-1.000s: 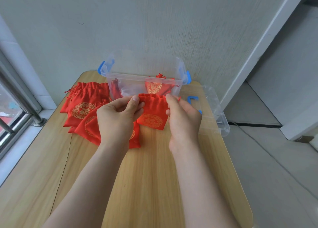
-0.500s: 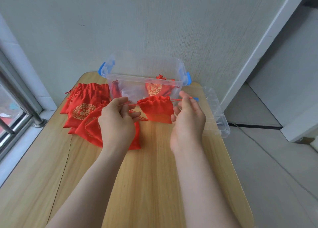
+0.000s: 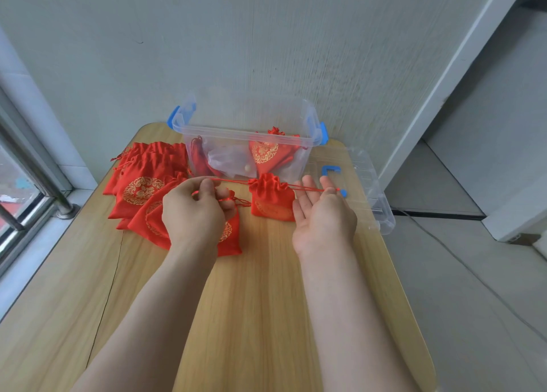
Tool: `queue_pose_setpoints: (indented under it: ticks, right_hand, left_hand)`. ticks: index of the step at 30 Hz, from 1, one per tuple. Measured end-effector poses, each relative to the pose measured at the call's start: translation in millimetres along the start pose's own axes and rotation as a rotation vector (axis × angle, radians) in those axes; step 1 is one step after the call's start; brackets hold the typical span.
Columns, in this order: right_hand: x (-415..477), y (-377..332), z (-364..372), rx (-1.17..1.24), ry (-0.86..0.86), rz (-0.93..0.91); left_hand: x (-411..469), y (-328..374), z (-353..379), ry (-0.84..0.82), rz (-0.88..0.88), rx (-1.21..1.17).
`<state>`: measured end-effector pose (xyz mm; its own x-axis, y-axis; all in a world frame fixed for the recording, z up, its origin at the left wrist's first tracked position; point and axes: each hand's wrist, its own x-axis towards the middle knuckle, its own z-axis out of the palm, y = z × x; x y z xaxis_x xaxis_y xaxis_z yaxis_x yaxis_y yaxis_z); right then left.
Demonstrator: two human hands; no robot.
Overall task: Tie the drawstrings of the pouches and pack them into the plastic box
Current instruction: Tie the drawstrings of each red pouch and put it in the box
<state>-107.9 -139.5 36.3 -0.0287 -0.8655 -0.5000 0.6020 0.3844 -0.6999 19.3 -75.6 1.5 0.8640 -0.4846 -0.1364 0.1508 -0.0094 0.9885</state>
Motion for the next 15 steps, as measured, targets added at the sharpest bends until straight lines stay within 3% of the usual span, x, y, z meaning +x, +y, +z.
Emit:
queue_pose_setpoints:
  ticks: [7, 12, 15]
  right_hand:
    - [-1.3, -1.5, 1.5, 0.159, 0.104, 0.044]
    - [-0.3, 0.3, -0.5, 0.128, 0.165, 0.066]
    - [4.7, 2.2, -1.0, 0.019, 0.118, 0.098]
  left_hand:
    - [-4.4, 3.1, 5.1, 0.067, -0.172, -0.356]
    - [-7.0, 5.5, 8.4, 0.035, -0.210, -0.454]
    - [-7.0, 9.2, 9.6, -0.040, -0.279, -0.541]
